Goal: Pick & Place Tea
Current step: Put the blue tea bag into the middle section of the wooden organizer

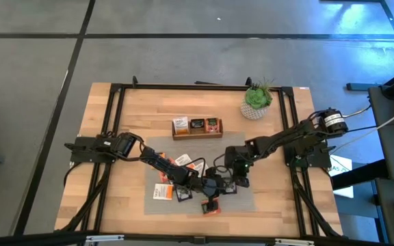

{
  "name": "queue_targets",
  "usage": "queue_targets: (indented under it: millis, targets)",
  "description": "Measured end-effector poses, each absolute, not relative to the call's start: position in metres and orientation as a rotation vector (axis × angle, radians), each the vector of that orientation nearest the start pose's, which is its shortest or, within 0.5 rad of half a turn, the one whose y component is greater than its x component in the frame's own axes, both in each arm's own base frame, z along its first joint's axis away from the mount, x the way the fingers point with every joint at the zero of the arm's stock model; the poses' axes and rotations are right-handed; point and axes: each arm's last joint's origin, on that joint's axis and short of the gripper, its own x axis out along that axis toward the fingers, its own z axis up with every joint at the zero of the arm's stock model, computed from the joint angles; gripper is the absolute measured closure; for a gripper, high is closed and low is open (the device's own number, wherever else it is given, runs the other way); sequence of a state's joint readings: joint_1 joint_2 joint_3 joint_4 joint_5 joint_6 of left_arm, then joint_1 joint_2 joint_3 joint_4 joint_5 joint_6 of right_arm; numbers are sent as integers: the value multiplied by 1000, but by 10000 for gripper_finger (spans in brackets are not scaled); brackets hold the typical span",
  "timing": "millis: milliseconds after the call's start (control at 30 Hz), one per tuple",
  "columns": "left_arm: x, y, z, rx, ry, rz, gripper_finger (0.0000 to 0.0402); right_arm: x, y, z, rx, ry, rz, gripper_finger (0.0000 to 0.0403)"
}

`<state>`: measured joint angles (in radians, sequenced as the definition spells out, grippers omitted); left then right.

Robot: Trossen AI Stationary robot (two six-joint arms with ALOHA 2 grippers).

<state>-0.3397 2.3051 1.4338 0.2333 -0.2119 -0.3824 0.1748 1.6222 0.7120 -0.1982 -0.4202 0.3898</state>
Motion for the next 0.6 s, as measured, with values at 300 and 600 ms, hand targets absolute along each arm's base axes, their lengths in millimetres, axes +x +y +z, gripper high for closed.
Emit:
queue_targets:
  millis: [300,600]
  targets:
    - [453,-152,93,-171,629,-13,389,267,53,126,504,1226,270,396]
    - [452,-150,100,-157,627,0,393,264,49,135,540,1219,308,400]
